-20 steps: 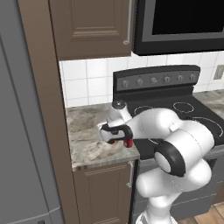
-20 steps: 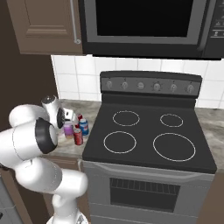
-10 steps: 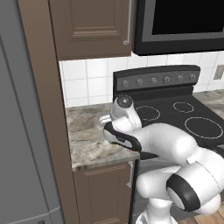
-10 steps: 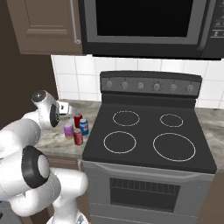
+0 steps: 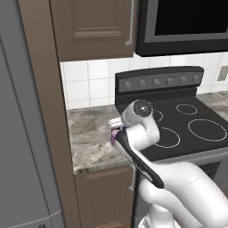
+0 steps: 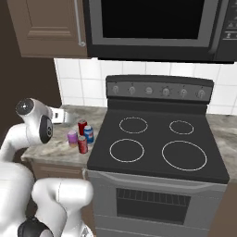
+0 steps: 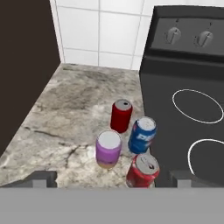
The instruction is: Four empty soda cans are scattered around the kitchen. Gather all the cans and cluster them next to the stove for recycling.
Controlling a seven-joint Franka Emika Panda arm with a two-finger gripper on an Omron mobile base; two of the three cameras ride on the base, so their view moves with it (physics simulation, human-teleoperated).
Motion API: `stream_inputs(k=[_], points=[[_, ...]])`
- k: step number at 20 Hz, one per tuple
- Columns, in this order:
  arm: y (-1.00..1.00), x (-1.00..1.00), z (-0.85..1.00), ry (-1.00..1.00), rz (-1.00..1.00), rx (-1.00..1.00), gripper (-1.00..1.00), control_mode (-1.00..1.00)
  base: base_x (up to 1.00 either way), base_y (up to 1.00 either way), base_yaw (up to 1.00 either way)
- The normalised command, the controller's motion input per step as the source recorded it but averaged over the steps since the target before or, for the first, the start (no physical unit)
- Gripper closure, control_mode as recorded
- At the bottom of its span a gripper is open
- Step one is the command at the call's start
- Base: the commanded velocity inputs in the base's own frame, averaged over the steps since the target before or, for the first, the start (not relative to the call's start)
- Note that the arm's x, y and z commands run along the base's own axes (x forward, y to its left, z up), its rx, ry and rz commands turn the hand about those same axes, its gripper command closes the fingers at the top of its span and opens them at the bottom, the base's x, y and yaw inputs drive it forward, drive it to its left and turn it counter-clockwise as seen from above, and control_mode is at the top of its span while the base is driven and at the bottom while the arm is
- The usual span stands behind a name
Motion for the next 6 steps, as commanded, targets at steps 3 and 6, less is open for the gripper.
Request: stream_inputs(k=[3, 6], points=[[-0.25, -0.72, 0.77, 0.00, 0.00, 0.10, -1.00, -1.00, 0.00, 0.00, 0.00], [-0.33, -0.73, 0.80, 0.00, 0.00, 0.14, -1.00, -1.00, 0.00, 0.00, 0.00]])
